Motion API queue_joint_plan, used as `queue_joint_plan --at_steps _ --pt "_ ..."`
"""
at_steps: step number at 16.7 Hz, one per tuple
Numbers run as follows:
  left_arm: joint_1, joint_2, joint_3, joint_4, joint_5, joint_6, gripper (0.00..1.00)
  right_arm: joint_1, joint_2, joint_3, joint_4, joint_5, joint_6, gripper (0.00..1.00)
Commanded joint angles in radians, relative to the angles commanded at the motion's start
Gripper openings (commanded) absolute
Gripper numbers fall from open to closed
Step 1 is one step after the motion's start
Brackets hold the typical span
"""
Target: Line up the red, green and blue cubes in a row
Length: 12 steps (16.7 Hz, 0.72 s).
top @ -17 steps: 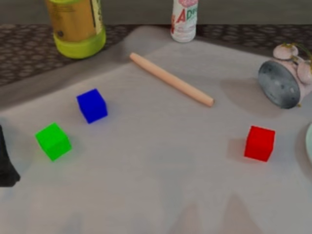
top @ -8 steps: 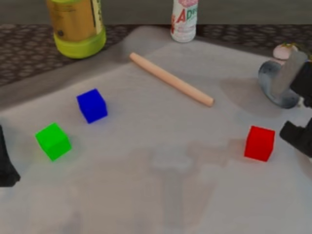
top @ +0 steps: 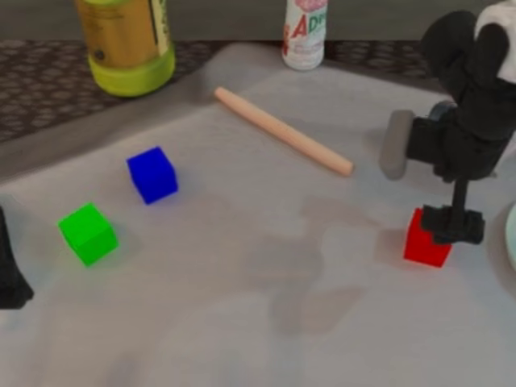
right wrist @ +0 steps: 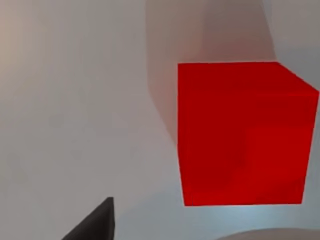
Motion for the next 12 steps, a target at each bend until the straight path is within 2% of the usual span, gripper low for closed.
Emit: queue_joint_plan --at_steps 7,12 --pt "0.0 0.0 0.0 0.0 0.0 0.0 1.0 -0.001 0.025 0.017 -0.006 0.001 -0.012 1.0" --pt "0.0 0.0 0.0 0.0 0.0 0.0 1.0 0.004 0.093 -0.062 0.141 0.001 -0.011 1.0"
